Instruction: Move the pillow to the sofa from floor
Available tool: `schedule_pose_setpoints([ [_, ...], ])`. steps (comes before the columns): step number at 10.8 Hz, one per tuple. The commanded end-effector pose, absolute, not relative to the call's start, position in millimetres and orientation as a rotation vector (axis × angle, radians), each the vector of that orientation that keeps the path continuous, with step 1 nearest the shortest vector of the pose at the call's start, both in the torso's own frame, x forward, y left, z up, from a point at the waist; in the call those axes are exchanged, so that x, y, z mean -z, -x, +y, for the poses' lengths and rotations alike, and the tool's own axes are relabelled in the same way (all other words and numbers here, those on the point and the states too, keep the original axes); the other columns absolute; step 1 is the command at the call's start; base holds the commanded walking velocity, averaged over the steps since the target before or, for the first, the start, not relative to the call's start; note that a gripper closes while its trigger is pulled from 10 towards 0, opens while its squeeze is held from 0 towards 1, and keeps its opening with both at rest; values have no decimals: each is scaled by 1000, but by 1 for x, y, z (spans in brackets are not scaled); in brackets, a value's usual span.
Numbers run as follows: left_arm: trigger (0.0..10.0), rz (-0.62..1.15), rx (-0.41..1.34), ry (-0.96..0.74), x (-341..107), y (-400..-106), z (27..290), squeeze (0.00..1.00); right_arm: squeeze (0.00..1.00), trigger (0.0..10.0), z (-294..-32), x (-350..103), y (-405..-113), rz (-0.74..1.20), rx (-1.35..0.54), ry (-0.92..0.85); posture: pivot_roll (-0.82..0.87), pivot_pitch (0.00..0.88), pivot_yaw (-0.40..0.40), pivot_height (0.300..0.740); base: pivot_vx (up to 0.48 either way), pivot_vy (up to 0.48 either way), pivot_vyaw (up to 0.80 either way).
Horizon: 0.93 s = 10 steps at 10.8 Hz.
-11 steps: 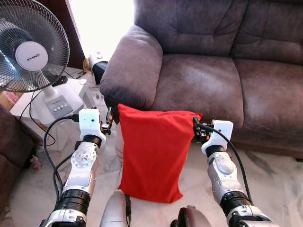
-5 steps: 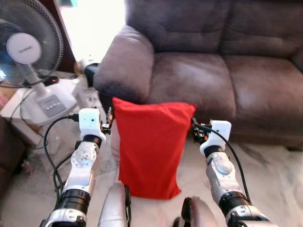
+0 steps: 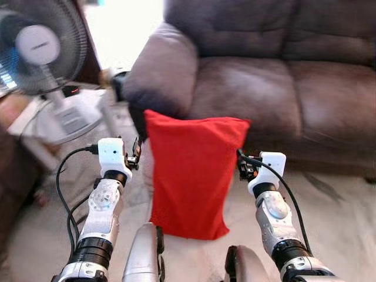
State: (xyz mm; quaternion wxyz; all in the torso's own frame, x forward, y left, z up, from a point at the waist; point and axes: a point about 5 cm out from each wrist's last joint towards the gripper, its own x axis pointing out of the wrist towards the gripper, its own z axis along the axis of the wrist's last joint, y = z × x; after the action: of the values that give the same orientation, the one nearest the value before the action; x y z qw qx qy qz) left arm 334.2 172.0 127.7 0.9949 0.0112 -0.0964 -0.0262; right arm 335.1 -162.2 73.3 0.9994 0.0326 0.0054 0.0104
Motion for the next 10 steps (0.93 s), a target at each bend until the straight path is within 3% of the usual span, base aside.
schedule_pose_setpoints([
  [1, 10000, -191, 62, -30, -129, -335, 172, 0, 0, 10000, -163, -71, -334, 23, -19, -63, 130, 182, 6, 612, 0, 0, 0],
  [8, 10000, -184, 68, -24, -129, -335, 172, 0, 0, 10000, -163, -71, -335, 32, -17, -65, 132, 190, 2, 612, 0, 0, 0],
  [10, 10000, -186, 71, -18, -129, -335, 172, 0, 0, 10000, -161, -71, -335, 30, -27, -71, 132, 191, 3, 587, 0, 0, 0],
])
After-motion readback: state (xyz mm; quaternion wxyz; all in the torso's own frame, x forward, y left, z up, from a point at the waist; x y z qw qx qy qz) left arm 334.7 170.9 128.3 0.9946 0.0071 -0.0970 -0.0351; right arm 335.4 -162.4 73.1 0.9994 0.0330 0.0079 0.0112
